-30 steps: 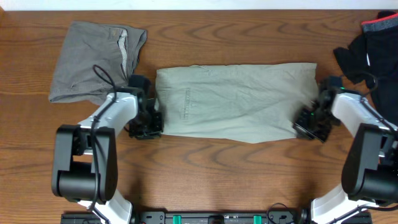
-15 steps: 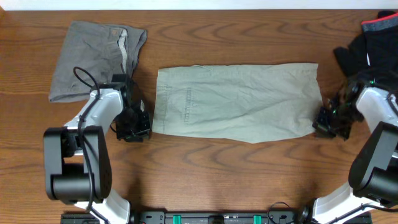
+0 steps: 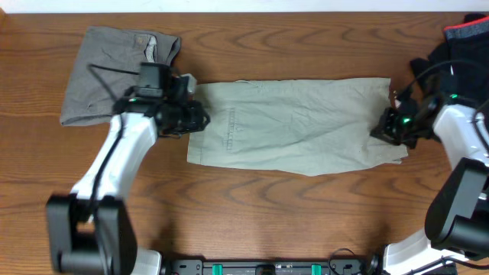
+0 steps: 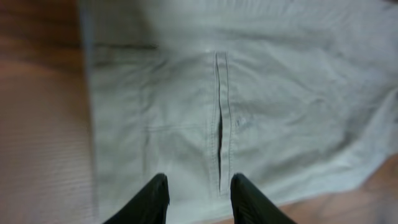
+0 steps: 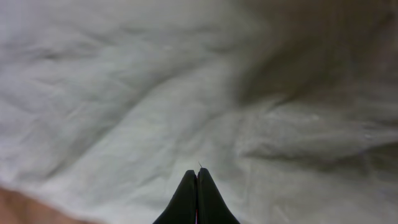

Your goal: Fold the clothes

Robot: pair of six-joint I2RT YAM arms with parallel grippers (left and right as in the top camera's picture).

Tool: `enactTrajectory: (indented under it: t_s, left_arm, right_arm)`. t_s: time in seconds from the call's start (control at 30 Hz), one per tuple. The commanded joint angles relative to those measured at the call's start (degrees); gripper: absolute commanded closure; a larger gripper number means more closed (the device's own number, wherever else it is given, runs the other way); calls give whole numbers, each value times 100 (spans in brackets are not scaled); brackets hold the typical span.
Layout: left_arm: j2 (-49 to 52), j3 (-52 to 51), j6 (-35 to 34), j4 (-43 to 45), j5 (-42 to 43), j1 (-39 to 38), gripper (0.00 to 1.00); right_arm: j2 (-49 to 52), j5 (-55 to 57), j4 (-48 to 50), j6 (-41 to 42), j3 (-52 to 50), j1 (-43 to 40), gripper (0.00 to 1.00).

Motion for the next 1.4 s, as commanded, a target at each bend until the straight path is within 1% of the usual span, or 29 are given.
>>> enactTrajectory:
  t_s: [0.0, 0.07, 0.17, 0.27, 0.3, 0.37, 0.5, 0.53, 0.57, 0.6, 0.63, 0.7, 0.73, 0.8, 0.87, 0.9, 0.97, 1.0, 1.07, 1.17, 1.27, 1.37]
  left_arm:
    - [699, -157, -52, 94, 348, -76, 66]
    - [981, -157, -50, -59, 573, -74, 66]
    - [1261, -157, -46, -299, 562, -72, 67]
    - [1421, -157, -55, -468, 374, -68, 67]
    - [1438, -157, -85, -492, 369, -55, 70]
    - [1438, -157, -254, -496, 271, -17, 71]
    - [1438, -157, -380, -540, 214, 114, 71]
    - [1438, -157, -380, -568, 219, 153, 71]
    - [1438, -157, -380, -584, 221, 184, 71]
    - [1438, -157, -378, -588, 221, 214, 71]
    - [1438, -157, -378, -584, 223, 234, 71]
    - [1438, -157, -378, -575, 223, 243, 71]
    - [1438, -157, -378, -573, 223, 243, 71]
    - [1438, -157, -378, -573, 223, 243, 71]
    - [1438, -157, -378, -553, 223, 243, 71]
    - [1438, -157, -378, -546, 223, 243, 70]
    - [1438, -157, -378, -529, 223, 243, 70]
    - [1438, -157, -378, -527, 223, 243, 70]
    - [1438, -157, -378, -527, 223, 243, 71]
    - [1438, -157, -378, -481, 223, 243, 71]
    - [1438, -157, -404, -446, 223, 243, 70]
    - [1438, -157, -424, -450, 223, 243, 71]
  right_arm:
    - [72, 802, 50, 1373, -378, 11, 99]
    - [72, 1161, -181, 1563, -402, -81, 99]
    - [72, 2079, -485, 1644, -402, -302, 99]
    - [72, 3014, -763, 1751, -402, -621, 99]
    - [72, 3261, -844, 1751, -402, -748, 99]
    - [72, 3563, -909, 1749, -402, -968, 99]
    - [72, 3545, -874, 1744, -402, -1318, 99]
    - [70, 3338, -839, 1683, -387, -1388, 99]
    - [66, 2977, -804, 1453, -358, -1427, 99]
    - [59, 2334, -715, 975, -310, -1451, 99]
    - [39, 1462, -595, 310, -260, -1451, 99]
    - [-7, -33, -505, -656, -164, -1434, 99]
    - [-20, -704, -492, -892, -107, -1421, 99]
    - [-24, -1484, -487, -984, -31, -1366, 99]
    - [-22, -1871, -411, -1095, -28, -1266, 99]
    - [-20, -1864, -369, -1091, -31, -1193, 99]
    - [-15, -1637, -262, -1014, -44, -1047, 99]
    - [-11, -1327, -173, -787, -61, -960, 99]
    - [-9, -433, 94, -190, -153, -776, 99]
    - [24, 682, 597, 389, -424, -472, 99]
    - [83, 1154, 988, 833, -807, -275, 99]
    - [92, 1843, 960, 1375, -1082, -280, 99]
